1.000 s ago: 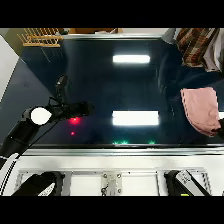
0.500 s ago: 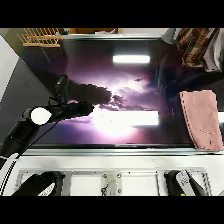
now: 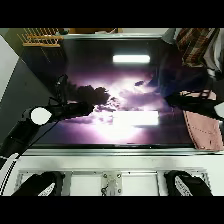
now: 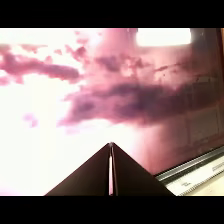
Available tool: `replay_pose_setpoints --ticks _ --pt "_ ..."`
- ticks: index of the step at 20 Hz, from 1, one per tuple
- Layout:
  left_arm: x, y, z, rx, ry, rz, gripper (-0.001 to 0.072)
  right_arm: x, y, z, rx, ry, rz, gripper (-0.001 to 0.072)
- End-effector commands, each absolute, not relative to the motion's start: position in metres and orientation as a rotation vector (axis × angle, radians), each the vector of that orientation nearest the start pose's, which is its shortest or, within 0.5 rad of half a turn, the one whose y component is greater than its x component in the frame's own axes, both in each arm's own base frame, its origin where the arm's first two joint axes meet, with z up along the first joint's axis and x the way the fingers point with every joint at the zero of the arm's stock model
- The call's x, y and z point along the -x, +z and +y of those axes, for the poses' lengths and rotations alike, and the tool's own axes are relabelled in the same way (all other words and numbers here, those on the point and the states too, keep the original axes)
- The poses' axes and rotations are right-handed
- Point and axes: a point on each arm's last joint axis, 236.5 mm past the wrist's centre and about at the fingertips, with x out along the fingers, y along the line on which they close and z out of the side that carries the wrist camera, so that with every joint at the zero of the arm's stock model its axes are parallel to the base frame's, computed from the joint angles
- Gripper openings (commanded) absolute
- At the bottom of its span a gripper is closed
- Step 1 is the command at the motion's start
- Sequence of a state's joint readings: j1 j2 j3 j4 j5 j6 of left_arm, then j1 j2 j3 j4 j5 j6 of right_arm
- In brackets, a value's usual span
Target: Fold the clothes and pants, and hang the long-sleeved shirts on hangers.
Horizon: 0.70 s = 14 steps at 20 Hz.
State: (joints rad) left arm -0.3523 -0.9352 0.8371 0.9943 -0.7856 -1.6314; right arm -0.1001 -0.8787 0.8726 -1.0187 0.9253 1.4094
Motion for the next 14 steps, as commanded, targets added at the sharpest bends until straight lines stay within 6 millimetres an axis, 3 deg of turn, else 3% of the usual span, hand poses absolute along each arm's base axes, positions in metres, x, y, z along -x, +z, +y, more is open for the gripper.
replay_pose_setpoints --ticks 1,2,5,14 --pt "-0.32 0.078 -0.215 0.46 -0.494 0.969 0.0006 -0.34 0.085 0.142 -0.319 0.444 0.923 0.0043" --pt "-0.32 0.078 -0.215 0.46 -0.494 0.969 0.0006 -0.338 0.084 0.148 -0.312 0.458 0.932 0.001" --pt "-0.32 0.078 -0.215 0.46 -0.494 0.969 0.0006 -0.325 0.077 0.153 -0.308 0.486 0.99 0.001" --pt "-0.321 0.078 -0.215 0.46 -0.494 0.969 0.0007 -0.325 0.077 0.153 -0.308 0.485 0.991 0.001"
